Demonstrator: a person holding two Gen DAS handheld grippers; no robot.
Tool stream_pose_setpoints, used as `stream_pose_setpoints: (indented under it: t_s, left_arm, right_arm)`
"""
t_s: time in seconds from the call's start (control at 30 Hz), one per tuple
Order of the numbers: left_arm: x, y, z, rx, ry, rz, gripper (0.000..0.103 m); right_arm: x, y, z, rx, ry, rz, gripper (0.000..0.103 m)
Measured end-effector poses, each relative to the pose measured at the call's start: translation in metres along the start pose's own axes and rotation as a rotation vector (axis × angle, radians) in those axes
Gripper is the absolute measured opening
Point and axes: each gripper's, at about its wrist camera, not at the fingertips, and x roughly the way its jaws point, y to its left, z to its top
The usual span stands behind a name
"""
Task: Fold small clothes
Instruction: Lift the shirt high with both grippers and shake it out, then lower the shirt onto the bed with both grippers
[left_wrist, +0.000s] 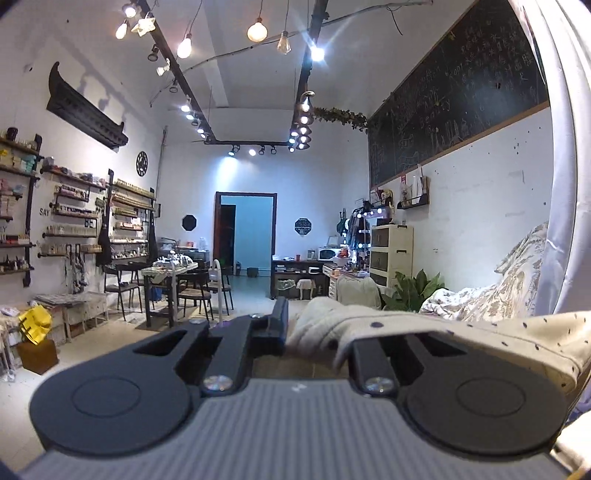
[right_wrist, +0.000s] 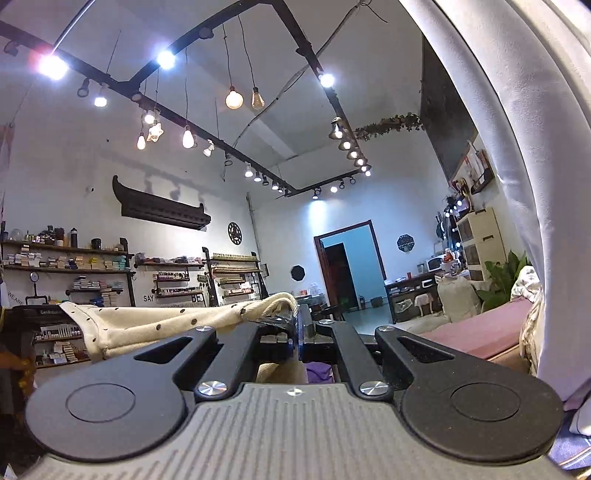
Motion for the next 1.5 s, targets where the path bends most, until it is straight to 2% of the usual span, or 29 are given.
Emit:
stream_pose_setpoints:
  t_s: [0.1,0.23,0.3,0.37,0.4,0.43,0.5,0.6,0.63,0.7,0.77,0.83,0.87,0.9,1.0,1.07,1.13,1.2,1.23,1.33,1.37,1.4,1.43,1.47,1.5]
  left_arm:
    - [-0.028,-0.005,0.005,0.040,-0.050,0.005,0.017]
    - [-0.060,-0.015,0.031,0.064,-0.208,0.037,0.017]
    - [-0.061,-0.019,0.041,0.052,-0.292,0.052,0.022]
    - [-0.042,-0.027,0.048,0.081,-0.305,0.114,0.023]
    - [-0.023,-0.029,0.050,0.078,-0.277,0.120,0.023]
    - [-0.005,-0.026,0.048,0.051,-0.231,0.086,0.023]
    - [0.045,-0.021,0.031,-0.037,-0.089,-0.007,0.023]
    - [0.135,-0.027,-0.040,-0.024,0.189,-0.001,0.023]
    - [0.159,-0.024,-0.069,-0.064,0.289,-0.018,0.023]
    - [0.194,-0.012,-0.126,-0.236,0.484,-0.125,0.022]
    - [0.201,-0.006,-0.175,-0.311,0.624,-0.166,0.025]
    - [0.190,-0.003,-0.211,-0.278,0.722,-0.197,0.050]
    - [0.183,-0.005,-0.225,-0.256,0.749,-0.217,0.071]
    - [0.175,0.000,-0.238,-0.225,0.775,-0.244,0.085]
    - [0.154,-0.002,-0.273,-0.084,0.858,-0.353,0.088]
    - [0.138,-0.017,-0.289,0.012,0.878,-0.430,0.088]
    - [0.128,-0.038,-0.303,0.167,0.901,-0.493,0.087]
    - [0.129,-0.055,-0.315,0.305,0.952,-0.474,0.078]
    - [0.132,-0.062,-0.322,0.340,0.960,-0.486,0.074]
    - [0.139,-0.066,-0.336,0.364,1.001,-0.536,0.056]
    - [0.141,-0.066,-0.341,0.371,1.014,-0.531,0.044]
    - [0.142,-0.063,-0.345,0.363,1.017,-0.527,0.038]
    - [0.145,-0.061,-0.350,0.335,1.018,-0.528,0.037]
    - [0.147,-0.058,-0.351,0.301,1.019,-0.530,0.030]
    - [0.149,-0.055,-0.350,0.266,1.017,-0.521,0.008]
  right_arm:
    - [-0.018,0.008,0.016,0.007,-0.047,0.031,0.002]
    - [-0.032,0.009,0.044,0.060,-0.140,0.102,0.002]
    - [-0.032,0.005,0.053,0.068,-0.185,0.116,0.002]
    - [-0.017,-0.001,0.052,0.059,-0.169,0.056,0.003]
    - [-0.005,-0.008,0.048,0.087,-0.141,0.035,0.003]
    - [0.008,-0.015,0.040,0.112,-0.104,0.043,0.003]
    - [0.037,-0.022,0.018,0.119,0.002,0.017,0.003]
    - [0.091,-0.018,-0.038,-0.021,0.198,-0.075,0.003]
    - [0.111,-0.022,-0.060,-0.037,0.265,-0.100,0.003]
    - [0.146,-0.041,-0.109,-0.002,0.389,-0.160,0.003]
    - [0.166,-0.051,-0.146,-0.056,0.473,-0.234,0.003]
    - [0.174,-0.060,-0.169,-0.044,0.536,-0.253,0.003]
    - [0.175,-0.062,-0.177,-0.042,0.552,-0.263,0.003]
    - [0.172,-0.064,-0.182,-0.030,0.569,-0.264,0.003]
    - [0.166,-0.063,-0.186,-0.014,0.580,-0.260,0.003]
    - [0.165,-0.063,-0.184,-0.008,0.589,-0.265,0.003]
    - [0.167,-0.062,-0.181,-0.003,0.598,-0.269,0.003]
    - [0.169,-0.061,-0.183,0.006,0.602,-0.266,0.003]
    - [0.168,-0.061,-0.183,0.008,0.602,-0.265,0.003]
    - [0.165,-0.061,-0.184,0.012,0.604,-0.266,0.003]
    - [0.164,-0.060,-0.183,0.015,0.603,-0.265,0.003]
    - [0.165,-0.062,-0.183,0.015,0.605,-0.263,0.004]
    - [0.164,-0.063,-0.183,0.013,0.605,-0.261,0.004]
    - [0.163,-0.063,-0.182,0.011,0.604,-0.261,0.004]
    - [0.163,-0.063,-0.182,0.009,0.605,-0.261,0.004]
